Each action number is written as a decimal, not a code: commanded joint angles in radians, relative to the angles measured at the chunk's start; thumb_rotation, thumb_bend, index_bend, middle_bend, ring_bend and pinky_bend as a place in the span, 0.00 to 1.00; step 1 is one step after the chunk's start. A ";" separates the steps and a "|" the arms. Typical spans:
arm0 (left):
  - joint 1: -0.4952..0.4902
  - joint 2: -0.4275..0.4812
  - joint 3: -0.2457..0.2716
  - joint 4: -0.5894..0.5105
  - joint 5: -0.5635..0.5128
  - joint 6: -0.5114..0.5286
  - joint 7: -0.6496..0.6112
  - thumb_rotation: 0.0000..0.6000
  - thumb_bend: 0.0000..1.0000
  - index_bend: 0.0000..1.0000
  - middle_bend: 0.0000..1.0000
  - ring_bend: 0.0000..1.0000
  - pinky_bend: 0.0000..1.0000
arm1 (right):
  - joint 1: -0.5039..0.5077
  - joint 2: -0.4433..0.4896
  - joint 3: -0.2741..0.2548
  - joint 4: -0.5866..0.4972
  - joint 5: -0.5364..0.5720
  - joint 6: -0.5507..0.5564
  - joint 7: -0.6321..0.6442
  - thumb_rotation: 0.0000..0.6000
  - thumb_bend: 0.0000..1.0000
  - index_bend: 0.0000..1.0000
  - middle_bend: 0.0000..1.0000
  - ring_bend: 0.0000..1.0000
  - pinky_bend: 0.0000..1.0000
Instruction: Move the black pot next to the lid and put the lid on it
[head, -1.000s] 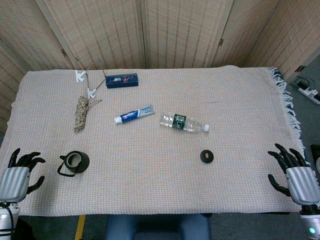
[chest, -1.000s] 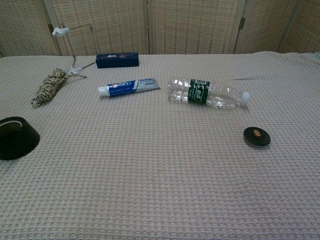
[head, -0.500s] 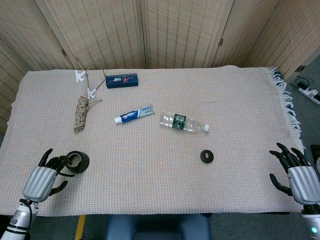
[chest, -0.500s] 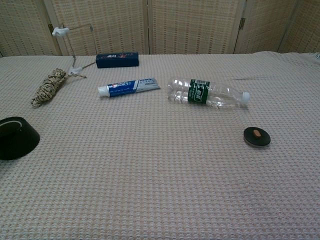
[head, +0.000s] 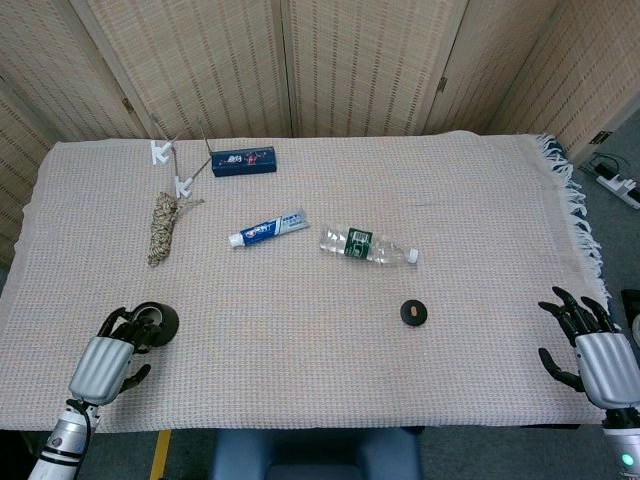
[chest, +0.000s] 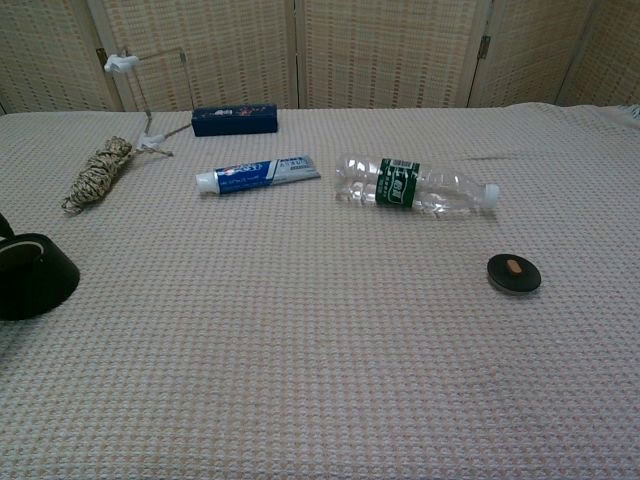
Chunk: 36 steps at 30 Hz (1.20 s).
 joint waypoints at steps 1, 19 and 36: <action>0.001 -0.020 0.000 0.019 -0.007 0.001 0.010 1.00 0.20 0.30 0.25 0.34 0.15 | 0.001 0.000 -0.001 0.001 0.000 -0.001 0.000 1.00 0.38 0.20 0.12 0.23 0.11; -0.009 -0.132 -0.019 0.166 -0.017 0.024 0.000 1.00 0.21 0.39 0.34 0.40 0.18 | 0.000 0.001 -0.001 -0.004 0.000 0.003 -0.004 1.00 0.38 0.20 0.12 0.23 0.11; -0.027 -0.194 -0.042 0.267 -0.040 0.031 -0.039 1.00 0.34 0.46 0.42 0.44 0.20 | 0.004 0.003 -0.001 -0.005 0.004 -0.005 0.002 1.00 0.38 0.20 0.12 0.23 0.11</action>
